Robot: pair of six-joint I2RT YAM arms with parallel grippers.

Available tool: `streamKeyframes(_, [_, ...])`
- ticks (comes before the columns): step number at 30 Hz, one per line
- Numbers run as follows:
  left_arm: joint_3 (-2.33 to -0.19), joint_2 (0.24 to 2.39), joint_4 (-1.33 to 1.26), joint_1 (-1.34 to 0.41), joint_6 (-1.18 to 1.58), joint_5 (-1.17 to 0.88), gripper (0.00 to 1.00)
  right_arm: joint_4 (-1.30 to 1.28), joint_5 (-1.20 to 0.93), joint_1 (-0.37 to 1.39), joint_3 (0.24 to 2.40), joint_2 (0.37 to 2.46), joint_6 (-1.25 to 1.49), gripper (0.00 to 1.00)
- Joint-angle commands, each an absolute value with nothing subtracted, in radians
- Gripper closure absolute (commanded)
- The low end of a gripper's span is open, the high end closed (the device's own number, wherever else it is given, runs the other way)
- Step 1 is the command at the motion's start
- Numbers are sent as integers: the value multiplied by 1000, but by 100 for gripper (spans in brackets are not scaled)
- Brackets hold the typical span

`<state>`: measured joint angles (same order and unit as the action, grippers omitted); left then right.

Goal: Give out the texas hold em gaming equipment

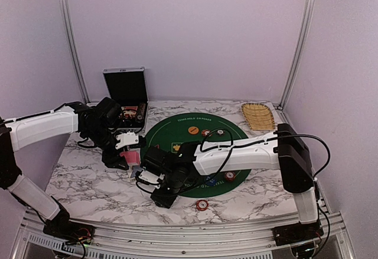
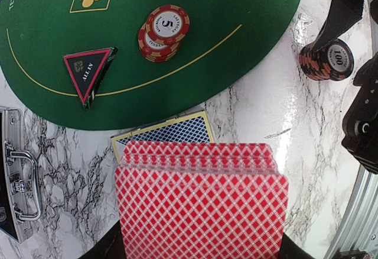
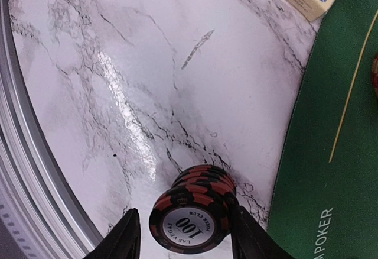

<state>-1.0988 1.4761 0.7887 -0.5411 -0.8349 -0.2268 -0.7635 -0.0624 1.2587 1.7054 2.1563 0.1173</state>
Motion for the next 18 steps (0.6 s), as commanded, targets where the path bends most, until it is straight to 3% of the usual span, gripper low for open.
streamKeyframes(1, [-1126,1447,811,-535,-836,-237,100,-778,-43,1262,1747,2180,102,47])
streamKeyframes(18, [-1127,1447,813,-535,-836,-239,100,-778,-33,1262,1732,2196,88,54])
